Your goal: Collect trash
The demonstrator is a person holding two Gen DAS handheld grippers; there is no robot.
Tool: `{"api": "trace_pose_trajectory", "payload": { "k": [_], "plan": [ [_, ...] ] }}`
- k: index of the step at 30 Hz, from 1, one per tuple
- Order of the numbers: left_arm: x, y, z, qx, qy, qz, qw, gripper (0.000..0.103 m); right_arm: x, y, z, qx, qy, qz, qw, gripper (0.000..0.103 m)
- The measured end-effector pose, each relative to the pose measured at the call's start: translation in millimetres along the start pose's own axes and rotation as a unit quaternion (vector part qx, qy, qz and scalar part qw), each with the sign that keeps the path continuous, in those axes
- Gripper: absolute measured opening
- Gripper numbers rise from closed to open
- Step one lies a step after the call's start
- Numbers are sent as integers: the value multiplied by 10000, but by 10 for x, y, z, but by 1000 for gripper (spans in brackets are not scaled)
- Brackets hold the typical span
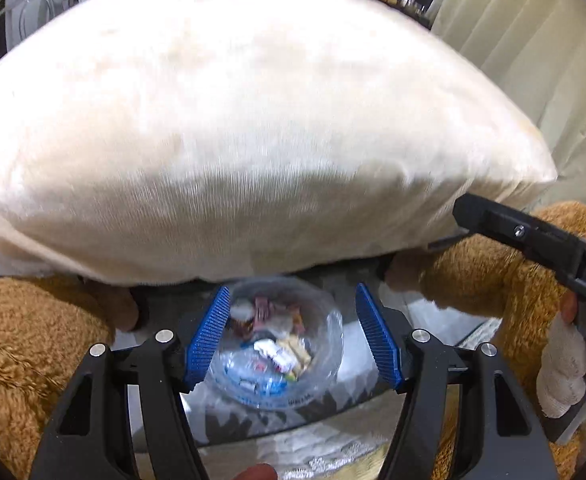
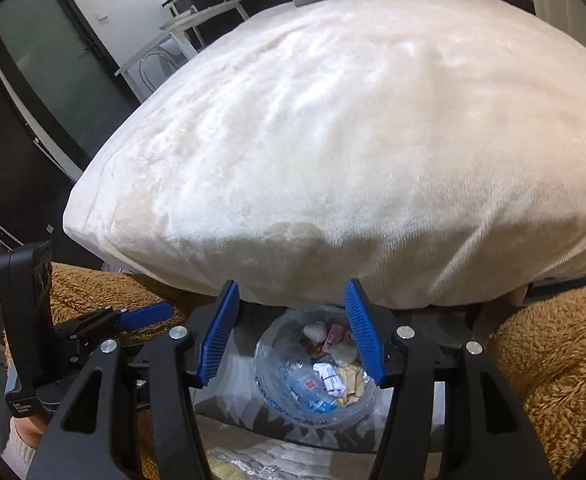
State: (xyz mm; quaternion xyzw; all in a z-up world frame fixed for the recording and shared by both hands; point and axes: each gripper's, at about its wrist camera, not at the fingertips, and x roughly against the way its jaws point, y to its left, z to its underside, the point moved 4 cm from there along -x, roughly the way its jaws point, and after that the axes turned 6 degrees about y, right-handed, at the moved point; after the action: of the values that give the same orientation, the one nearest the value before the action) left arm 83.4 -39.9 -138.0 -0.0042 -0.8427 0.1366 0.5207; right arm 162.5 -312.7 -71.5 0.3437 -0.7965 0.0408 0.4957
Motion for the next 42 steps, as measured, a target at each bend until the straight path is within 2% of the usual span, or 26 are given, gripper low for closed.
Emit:
{"api": "trace_pose_trajectory", "payload": {
  "k": [1,4,7,12,14,18,19,21,24,25,26,29,33,37,42],
  "plan": [
    [68,-2,-24,-23,-184,-30,9998,64,64,22,-2,116,-156,67,9998,55],
    [248,0,-81,-81,-660,-108,9977,74,221,92,-16,447,-570,231,9971,55],
    [420,-30,-117,-205,-1063,-151,9940,74,342,134,-32,696,-946,512,9918,55],
    [645,-113,-134,-495,-1632,-312,9849,74,479,166,-38,917,-1267,718,9851,55],
    [704,-135,-133,-565,-1780,-347,9818,81,507,172,-45,935,-1340,712,9840,57],
    [855,-154,-111,-650,-2075,-309,9756,85,599,181,-46,1037,-1520,802,9797,58],
    [895,-173,-110,-653,-2142,-299,9741,89,627,185,-45,1048,-1558,777,9791,61],
    [921,-182,-121,-657,-2213,-226,9727,96,692,180,-50,1052,-1678,770,9772,68],
    [939,-185,-119,-635,-2284,-234,9712,97,764,143,-67,978,-1826,816,9749,82],
    [946,-186,-119,-634,-2303,-255,9707,97,786,130,-73,939,-1896,784,9742,92],
    [951,-191,-113,-622,-2318,-257,9704,97,808,121,-78,906,-1972,765,9732,98],
    [1004,-180,-110,-571,-2441,-254,9677,97,824,128,-94,1000,-2130,698,9694,98],
    [1054,-190,-111,-607,-2574,-178,9642,97,791,170,-108,1148,-2124,557,9688,98],
    [1104,-202,-97,-640,-2726,-209,9598,97,812,164,-88,1197,-2208,625,9659,98],
    [1121,-189,-112,-583,-2763,-247,9590,97,806,123,-113,1092,-2226,544,9672,98]
  ]
}}
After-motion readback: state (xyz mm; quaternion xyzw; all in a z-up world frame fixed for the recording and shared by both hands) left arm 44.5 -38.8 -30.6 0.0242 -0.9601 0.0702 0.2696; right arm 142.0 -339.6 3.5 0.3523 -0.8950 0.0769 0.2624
